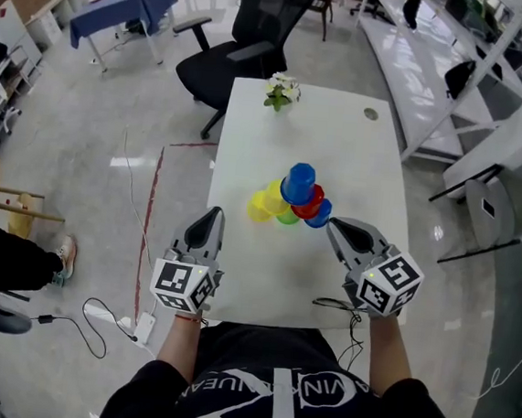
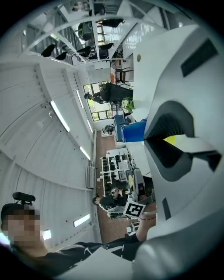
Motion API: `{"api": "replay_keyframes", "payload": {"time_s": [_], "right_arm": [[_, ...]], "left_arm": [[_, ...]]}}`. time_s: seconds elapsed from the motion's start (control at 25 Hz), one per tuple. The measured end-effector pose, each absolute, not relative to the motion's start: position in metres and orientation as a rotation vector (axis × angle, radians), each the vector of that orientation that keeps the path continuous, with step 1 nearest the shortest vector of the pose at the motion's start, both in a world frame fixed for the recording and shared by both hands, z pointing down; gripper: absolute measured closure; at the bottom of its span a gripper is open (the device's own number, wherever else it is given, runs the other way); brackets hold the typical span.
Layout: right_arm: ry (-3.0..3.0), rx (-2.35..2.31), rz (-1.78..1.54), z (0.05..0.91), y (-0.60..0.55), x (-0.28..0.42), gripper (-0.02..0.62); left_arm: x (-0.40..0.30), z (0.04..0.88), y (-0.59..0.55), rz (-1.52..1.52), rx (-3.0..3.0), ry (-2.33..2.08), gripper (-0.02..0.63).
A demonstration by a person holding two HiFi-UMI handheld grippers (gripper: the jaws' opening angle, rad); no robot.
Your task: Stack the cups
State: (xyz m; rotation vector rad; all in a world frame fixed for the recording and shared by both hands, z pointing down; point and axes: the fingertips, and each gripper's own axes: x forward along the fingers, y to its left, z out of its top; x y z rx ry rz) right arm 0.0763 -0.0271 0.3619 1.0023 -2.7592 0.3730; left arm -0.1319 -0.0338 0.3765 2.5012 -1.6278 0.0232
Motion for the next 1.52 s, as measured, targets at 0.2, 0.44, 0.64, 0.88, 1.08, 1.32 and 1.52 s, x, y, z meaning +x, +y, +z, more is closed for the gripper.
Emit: {"api": "replay_keyframes", "payload": {"time_s": [0.2,0.44,0.64,0.88,1.08,1.32,1.52], "right_arm": [[-2.811,1.041,0.428,0.361,-0.012,0.086,0.586],[-2.824,0.999,0.337,0.352,0.012,0.094,0.586],[-2.846,0.984,0.302,0.348,0.039,0.108,0.586],[-2.867,0.972,0.293,0.345,0.069,0.126,0.586],[-2.881,0.979,0.306,0.346,0.089,0.135,0.586],[-2.866,1.015,0.294,0.349,0.109,0.149,0.586],[-2.869,1.105,0.269,0.347,0.115,0.165,0.586]], "left_arm": [[-0.127,0.370,-0.014,-0.009,2.474,-1.688,0.601],[-0.111,0.367,0.022,-0.008,2.429,-1.754,0.601],[-0.100,0.365,0.061,-0.010,2.391,-1.808,0.601],[-0.088,0.365,0.101,0.004,2.362,-1.847,0.601],[-0.078,0.362,0.125,0.010,2.367,-1.858,0.601],[-0.071,0.358,0.150,0.039,2.379,-1.879,0.601],[-0.074,0.356,0.164,0.033,2.368,-1.913,0.601]]}}
